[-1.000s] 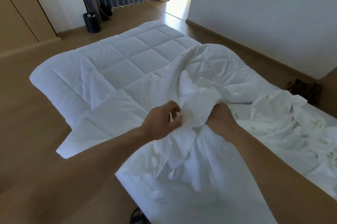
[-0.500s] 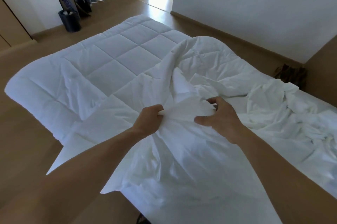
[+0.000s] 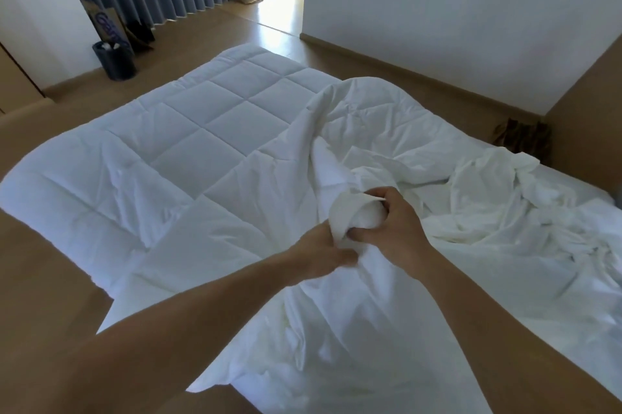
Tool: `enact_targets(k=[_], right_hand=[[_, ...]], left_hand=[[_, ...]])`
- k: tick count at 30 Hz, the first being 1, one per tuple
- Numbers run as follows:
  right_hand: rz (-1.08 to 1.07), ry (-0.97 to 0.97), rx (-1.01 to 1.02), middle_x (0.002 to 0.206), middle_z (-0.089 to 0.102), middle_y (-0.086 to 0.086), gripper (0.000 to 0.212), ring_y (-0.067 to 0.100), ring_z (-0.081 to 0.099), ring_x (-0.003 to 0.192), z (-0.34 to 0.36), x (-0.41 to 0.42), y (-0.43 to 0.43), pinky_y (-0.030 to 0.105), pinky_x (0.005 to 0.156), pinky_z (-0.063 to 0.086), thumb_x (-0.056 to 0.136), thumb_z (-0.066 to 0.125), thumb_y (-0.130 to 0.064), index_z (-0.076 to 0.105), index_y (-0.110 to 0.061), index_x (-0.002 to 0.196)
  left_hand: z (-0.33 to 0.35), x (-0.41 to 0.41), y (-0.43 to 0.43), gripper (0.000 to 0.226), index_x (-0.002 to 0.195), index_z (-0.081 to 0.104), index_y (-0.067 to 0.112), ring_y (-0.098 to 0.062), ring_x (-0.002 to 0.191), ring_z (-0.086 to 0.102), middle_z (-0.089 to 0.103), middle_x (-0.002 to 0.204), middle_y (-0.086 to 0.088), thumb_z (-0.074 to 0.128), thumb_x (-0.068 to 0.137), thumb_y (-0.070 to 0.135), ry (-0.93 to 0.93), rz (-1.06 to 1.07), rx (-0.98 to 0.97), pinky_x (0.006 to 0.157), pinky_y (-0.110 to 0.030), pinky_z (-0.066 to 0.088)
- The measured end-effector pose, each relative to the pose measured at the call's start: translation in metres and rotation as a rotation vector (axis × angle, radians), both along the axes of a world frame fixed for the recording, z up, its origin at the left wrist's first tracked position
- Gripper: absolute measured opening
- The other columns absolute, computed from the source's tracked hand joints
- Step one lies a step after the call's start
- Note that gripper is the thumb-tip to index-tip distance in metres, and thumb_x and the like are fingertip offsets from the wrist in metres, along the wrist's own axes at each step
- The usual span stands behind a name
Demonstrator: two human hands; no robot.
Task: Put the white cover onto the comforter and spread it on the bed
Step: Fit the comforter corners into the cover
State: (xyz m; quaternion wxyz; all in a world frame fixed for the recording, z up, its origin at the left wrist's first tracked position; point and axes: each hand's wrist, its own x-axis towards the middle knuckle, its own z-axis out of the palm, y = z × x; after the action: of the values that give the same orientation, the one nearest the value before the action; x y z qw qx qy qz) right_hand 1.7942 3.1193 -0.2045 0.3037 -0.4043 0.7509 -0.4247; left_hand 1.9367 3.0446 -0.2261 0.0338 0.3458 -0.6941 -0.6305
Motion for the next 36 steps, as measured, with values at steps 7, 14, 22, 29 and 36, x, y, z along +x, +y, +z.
enact_targets(k=[7, 14, 22, 29, 36], right_hand=[[0.041, 0.058, -0.112, 0.117, 0.053, -0.01, 0.032, 0.008, 0.057, 0.096, 0.02, -0.013, 0.011, 0.007, 0.077, 0.042, 0.087, 0.074, -0.029, 0.06, -0.048, 0.108], [0.244, 0.582, 0.067, 0.073, 0.059, -0.009, 0.046, 0.015, 0.059, 0.076, 0.038, -0.005, 0.006, 0.027, 0.071, 0.045, 0.068, 0.057, -0.068, 0.061, -0.023, 0.071], [-0.069, 0.091, -0.008, 0.124, 0.053, -0.008, 0.081, 0.01, 0.059, 0.106, 0.045, -0.011, 0.018, 0.03, 0.093, 0.049, 0.072, 0.083, -0.048, 0.04, -0.031, 0.139], [-0.004, 0.465, 0.054, 0.103, 0.056, -0.008, 0.039, 0.009, 0.056, 0.092, -0.017, -0.012, 0.047, 0.022, 0.082, 0.044, 0.085, 0.071, -0.049, 0.062, -0.022, 0.111], [0.242, 0.641, 0.184, 0.076, 0.067, -0.004, 0.021, 0.013, 0.061, 0.069, -0.036, -0.019, 0.073, 0.019, 0.067, 0.044, 0.095, 0.063, -0.031, 0.067, -0.013, 0.085]], left_hand=[[-0.014, -0.007, 0.021, 0.019, 0.057, 0.054, 0.014, -0.02, 0.061, 0.05, 0.05, 0.057, 0.001, 0.047, 0.045, 0.002, 0.203, 0.353, 0.303, 0.055, -0.028, 0.044], [0.003, -0.018, 0.033, 0.024, 0.074, 0.051, 0.02, -0.007, 0.057, 0.047, 0.048, 0.057, 0.016, 0.054, 0.07, -0.003, 0.222, -0.135, 0.078, 0.051, -0.019, 0.038], [-0.005, -0.01, 0.027, 0.046, 0.103, 0.068, 0.001, -0.029, 0.084, 0.068, 0.07, 0.086, -0.01, 0.065, 0.058, 0.013, 0.345, 0.223, 0.349, 0.074, -0.036, 0.056], [-0.01, -0.013, 0.01, 0.076, 0.125, 0.063, 0.001, -0.045, 0.106, 0.064, 0.066, 0.116, -0.029, 0.072, 0.055, 0.03, 0.25, 0.449, 0.659, 0.097, -0.056, 0.05], [-0.018, -0.014, -0.005, 0.065, 0.117, 0.071, 0.013, -0.038, 0.103, 0.069, 0.072, 0.111, -0.018, 0.067, 0.069, 0.057, 0.331, 0.628, 0.71, 0.098, -0.052, 0.051]])
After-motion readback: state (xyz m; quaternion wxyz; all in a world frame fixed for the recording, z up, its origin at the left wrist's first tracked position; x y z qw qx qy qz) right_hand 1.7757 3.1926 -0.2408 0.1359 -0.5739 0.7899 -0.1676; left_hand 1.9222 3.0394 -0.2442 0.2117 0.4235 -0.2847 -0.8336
